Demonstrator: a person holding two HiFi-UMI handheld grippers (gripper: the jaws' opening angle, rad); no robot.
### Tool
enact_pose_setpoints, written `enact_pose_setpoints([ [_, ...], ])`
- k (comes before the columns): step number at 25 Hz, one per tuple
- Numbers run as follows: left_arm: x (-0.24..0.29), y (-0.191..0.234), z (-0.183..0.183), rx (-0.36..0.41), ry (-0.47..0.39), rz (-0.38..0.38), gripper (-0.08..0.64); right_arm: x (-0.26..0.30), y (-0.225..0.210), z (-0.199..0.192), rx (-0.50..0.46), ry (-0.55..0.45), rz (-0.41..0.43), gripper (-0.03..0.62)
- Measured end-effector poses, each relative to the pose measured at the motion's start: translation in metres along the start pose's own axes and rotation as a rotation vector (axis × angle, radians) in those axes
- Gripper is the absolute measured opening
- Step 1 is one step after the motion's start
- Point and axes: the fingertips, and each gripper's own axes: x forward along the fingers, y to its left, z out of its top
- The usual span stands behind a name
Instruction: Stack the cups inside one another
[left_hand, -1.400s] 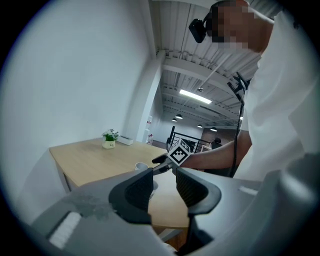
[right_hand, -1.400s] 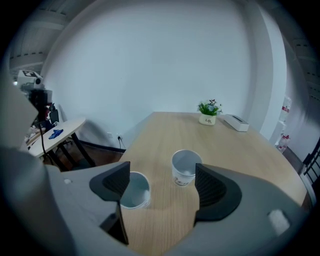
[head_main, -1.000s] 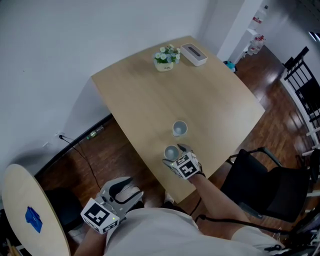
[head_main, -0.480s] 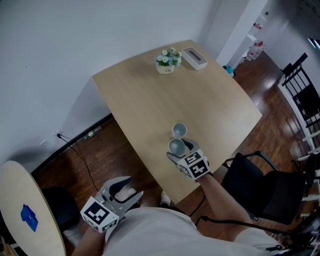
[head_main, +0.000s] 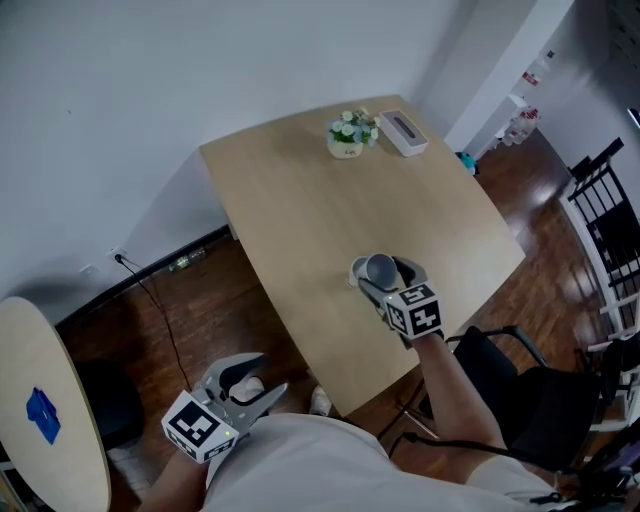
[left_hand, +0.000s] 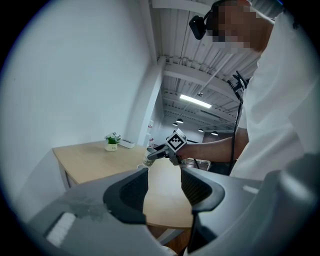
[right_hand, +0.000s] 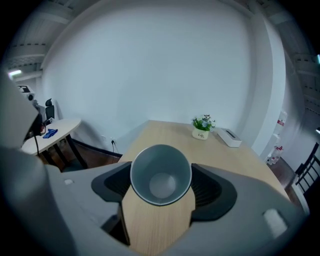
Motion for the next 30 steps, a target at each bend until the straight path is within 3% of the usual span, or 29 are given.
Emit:
enact_pose_setpoints([
  [11,-0.014,0.009,-0.009,-0.044,-0.005,0.097,0.219,0.049,-0.018,-0.022,0.000,0.069,0.014,0.371],
  [17,-0.019,0.009,-0.012,-0.060,-0.002,0.107,0.219,0.061,-0.019,-0.036,0.022,0.109,0.027,0.390],
  [24,-0.015,0.014,-0.014,-0.061,0.006,0.037,0.219,0.026,-0.002,-0.051,0.060,0.111,-0.003,0.405],
  [30,-0.015,0.008,-0.027,-0.035,0.019,-0.158,0.219,-0.044,0.061,-0.080,0.126,0.106,-0.053,0.405],
])
